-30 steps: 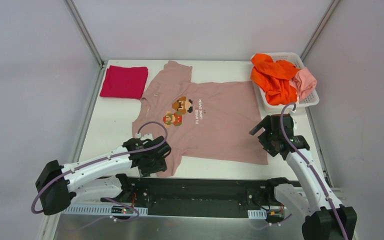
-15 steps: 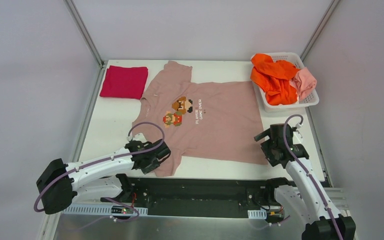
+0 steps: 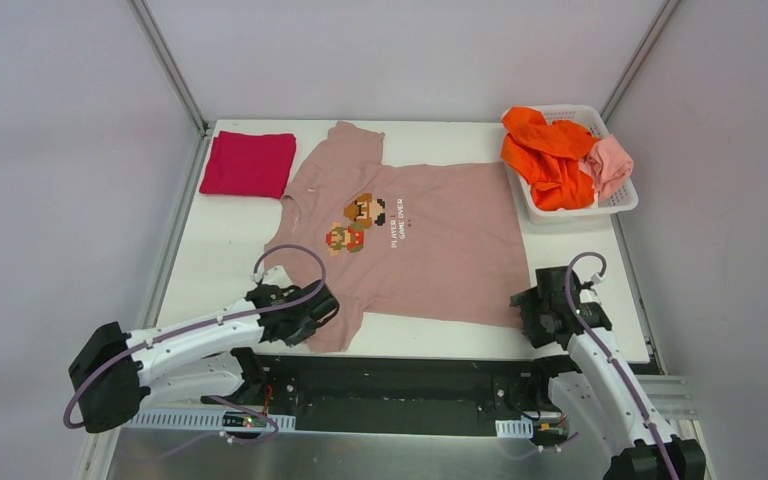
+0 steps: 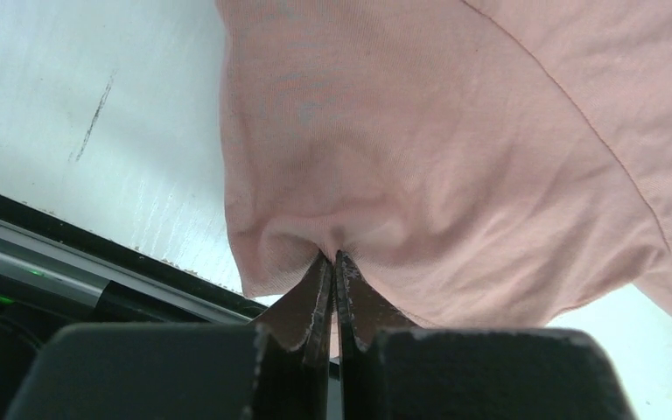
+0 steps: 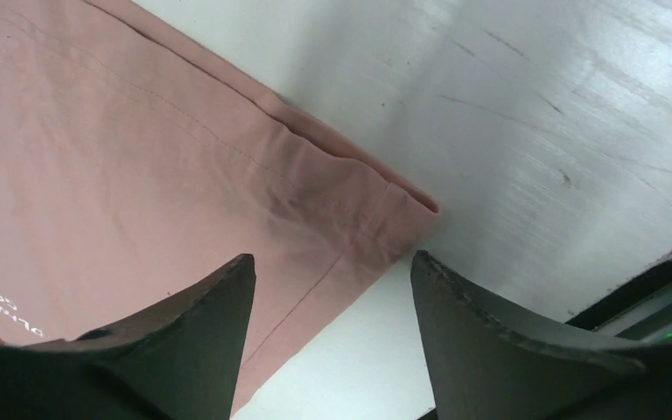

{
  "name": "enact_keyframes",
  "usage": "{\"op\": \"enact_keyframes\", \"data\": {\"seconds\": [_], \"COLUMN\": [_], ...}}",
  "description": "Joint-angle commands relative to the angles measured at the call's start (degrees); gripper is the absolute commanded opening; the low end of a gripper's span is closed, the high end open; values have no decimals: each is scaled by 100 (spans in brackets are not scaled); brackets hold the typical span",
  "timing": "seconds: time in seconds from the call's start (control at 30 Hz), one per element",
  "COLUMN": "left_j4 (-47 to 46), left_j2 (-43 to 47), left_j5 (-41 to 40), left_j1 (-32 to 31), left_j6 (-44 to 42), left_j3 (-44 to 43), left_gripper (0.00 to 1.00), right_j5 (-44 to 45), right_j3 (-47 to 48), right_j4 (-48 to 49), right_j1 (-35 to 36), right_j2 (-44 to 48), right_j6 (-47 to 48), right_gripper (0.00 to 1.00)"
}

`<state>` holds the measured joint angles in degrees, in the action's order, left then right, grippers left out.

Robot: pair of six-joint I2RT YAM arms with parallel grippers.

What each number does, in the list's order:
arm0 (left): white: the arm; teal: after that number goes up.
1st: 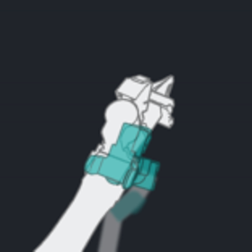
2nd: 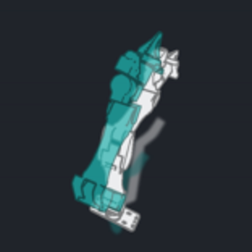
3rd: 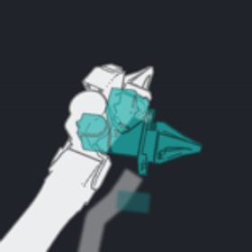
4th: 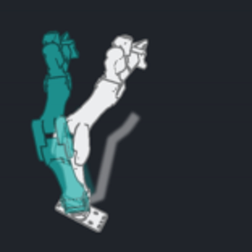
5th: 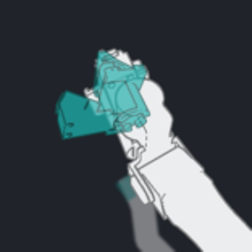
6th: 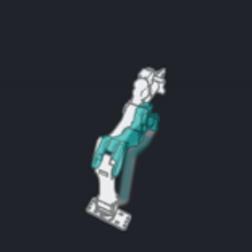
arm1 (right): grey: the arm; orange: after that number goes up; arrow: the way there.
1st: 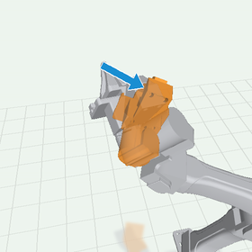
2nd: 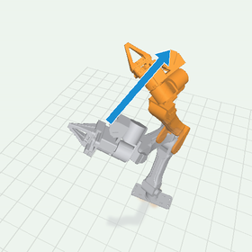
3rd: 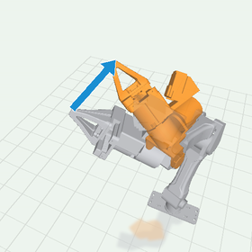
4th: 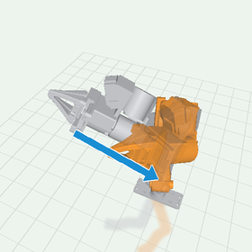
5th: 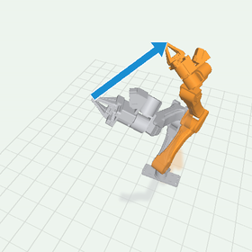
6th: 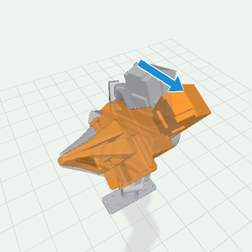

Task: Fold and stack the t-shirts
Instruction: Grab the side of the flattened tshirt closest away from the robot with both arms

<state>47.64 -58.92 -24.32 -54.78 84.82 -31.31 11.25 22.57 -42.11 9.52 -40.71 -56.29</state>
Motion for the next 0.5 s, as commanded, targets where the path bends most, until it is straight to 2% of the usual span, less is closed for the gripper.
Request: {"op": "enact_keyframes", "data": {"seconds": [0.0, 0.3, 0.37, 0.4, 0.47], "left_j4": [-20, -219, -345, -416, -555], "left_j2": [538, 1285, 1369, 1394, 1408], "left_j5": [-103, -145, -189, -219, -319], "left_j1": [-33, -35, -34, -40, -37], "left_j6": [-149, -186, -230, -271, -385], "left_j3": [169, 361, 364, 348, 280], "left_gripper": [0, 0, 0, 0, 0], "right_j5": [16, -12, -1, 0, -68], "right_j3": [-141, -156, -159, -157, -115], "right_j4": [217, 417, 410, 418, 459], "right_j1": [8, 15, 7, 7, 9], "right_j2": [-96, -297, -263, -256, -246], "right_j6": [-268, -80, -29, -1, 98], "right_gripper": [63, 22, 4, 0, 0]}}
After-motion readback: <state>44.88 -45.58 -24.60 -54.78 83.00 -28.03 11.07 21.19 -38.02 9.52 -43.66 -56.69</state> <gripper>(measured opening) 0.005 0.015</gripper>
